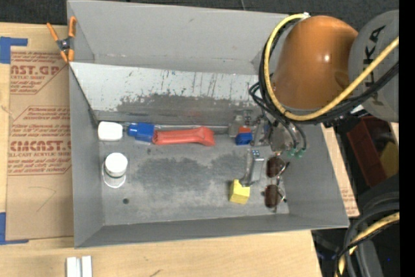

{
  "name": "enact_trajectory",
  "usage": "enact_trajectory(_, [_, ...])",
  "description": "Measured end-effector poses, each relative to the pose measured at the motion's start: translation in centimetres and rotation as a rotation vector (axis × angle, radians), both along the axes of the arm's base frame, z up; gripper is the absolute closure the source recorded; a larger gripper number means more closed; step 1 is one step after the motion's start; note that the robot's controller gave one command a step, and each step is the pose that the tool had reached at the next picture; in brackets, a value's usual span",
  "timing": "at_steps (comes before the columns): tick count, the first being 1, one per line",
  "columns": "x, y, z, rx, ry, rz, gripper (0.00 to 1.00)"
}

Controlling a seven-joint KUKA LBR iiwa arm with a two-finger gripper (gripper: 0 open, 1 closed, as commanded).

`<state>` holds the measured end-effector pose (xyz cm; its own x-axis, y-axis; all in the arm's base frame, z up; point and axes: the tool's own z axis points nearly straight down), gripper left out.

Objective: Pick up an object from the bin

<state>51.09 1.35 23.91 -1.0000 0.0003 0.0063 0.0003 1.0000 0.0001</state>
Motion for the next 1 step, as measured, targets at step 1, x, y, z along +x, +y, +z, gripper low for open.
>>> enact_trajectory(1, [0.12,0.00,0.46,0.000,-0.008,0.000,0.00])
